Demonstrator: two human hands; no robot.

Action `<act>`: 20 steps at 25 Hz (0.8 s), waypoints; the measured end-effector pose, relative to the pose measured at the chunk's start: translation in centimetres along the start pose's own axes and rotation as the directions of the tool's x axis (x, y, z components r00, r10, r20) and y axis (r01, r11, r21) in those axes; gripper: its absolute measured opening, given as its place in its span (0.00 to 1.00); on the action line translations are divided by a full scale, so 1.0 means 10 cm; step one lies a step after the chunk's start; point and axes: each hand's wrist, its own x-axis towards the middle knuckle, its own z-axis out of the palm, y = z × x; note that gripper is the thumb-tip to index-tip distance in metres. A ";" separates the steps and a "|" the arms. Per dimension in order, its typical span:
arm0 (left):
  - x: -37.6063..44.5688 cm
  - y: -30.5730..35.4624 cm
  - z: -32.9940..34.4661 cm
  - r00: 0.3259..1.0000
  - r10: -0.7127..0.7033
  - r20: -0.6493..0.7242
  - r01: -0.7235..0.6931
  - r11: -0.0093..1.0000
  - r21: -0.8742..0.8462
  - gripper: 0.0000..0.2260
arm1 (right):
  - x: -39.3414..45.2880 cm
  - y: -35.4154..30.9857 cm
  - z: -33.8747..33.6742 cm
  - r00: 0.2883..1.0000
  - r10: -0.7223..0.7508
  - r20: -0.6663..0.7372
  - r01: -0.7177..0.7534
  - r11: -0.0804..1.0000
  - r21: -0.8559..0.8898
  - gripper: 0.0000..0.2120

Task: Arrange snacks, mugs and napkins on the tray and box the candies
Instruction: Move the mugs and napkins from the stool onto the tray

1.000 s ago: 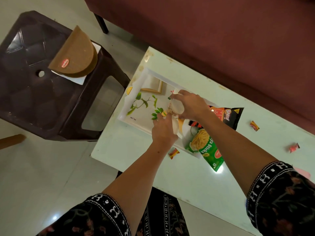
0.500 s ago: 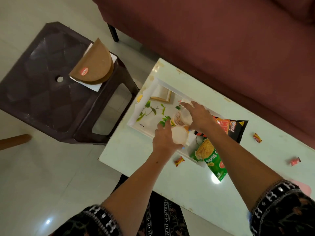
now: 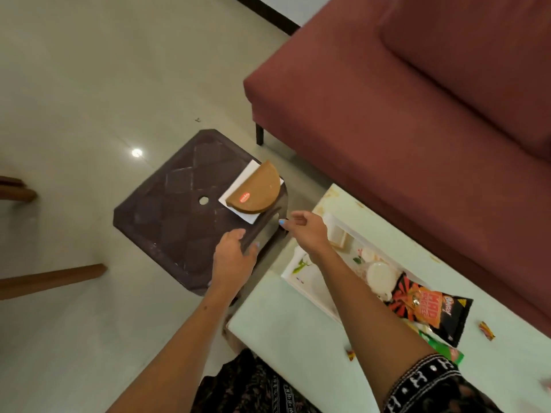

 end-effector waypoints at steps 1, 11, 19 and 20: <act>0.06 0.00 -0.09 1.000 0.013 -0.014 -0.014 1.000 -0.016 0.19 | 0.05 -0.08 0.13 0.999 0.051 -0.003 -0.051 0.997 0.061 0.24; 0.41 -0.16 -0.61 0.997 0.081 -0.012 -0.081 0.997 0.005 0.15 | 0.52 -0.52 0.77 0.899 0.438 -0.010 -0.394 0.818 0.418 0.11; 0.64 0.25 -0.58 0.952 0.285 0.109 -0.305 0.870 0.388 0.24 | 0.18 -0.85 0.81 0.953 0.224 -0.203 -0.177 0.958 0.226 0.03; 0.64 0.33 -0.53 0.948 0.278 0.154 -0.317 0.840 0.440 0.26 | 0.10 -0.86 0.78 0.957 0.181 -0.226 -0.138 0.971 0.195 0.05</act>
